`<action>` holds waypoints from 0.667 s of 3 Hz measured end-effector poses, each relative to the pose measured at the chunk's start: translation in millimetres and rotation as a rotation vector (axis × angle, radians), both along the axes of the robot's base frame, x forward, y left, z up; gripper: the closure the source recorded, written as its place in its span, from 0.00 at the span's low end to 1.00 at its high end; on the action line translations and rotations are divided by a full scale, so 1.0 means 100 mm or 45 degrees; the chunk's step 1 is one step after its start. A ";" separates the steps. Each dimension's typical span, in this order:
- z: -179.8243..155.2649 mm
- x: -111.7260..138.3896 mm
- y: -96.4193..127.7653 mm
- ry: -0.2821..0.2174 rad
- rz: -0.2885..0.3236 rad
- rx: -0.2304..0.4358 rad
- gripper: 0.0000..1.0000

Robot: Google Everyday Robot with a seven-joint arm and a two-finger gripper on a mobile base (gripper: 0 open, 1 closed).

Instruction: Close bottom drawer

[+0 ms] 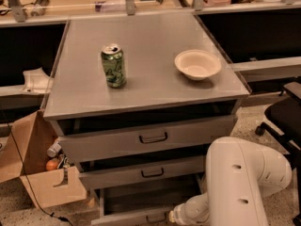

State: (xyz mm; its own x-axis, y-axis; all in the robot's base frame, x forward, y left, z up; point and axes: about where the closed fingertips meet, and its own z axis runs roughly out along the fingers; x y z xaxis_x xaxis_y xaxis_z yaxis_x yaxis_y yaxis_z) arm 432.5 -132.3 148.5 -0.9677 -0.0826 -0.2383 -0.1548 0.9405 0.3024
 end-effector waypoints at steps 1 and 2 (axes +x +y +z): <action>0.00 0.00 0.00 0.000 0.000 0.000 1.00; 0.04 0.12 0.00 -0.067 -0.106 0.048 1.00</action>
Offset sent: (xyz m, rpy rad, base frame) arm 0.0373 -0.0058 0.0152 0.1109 -0.1617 -0.2515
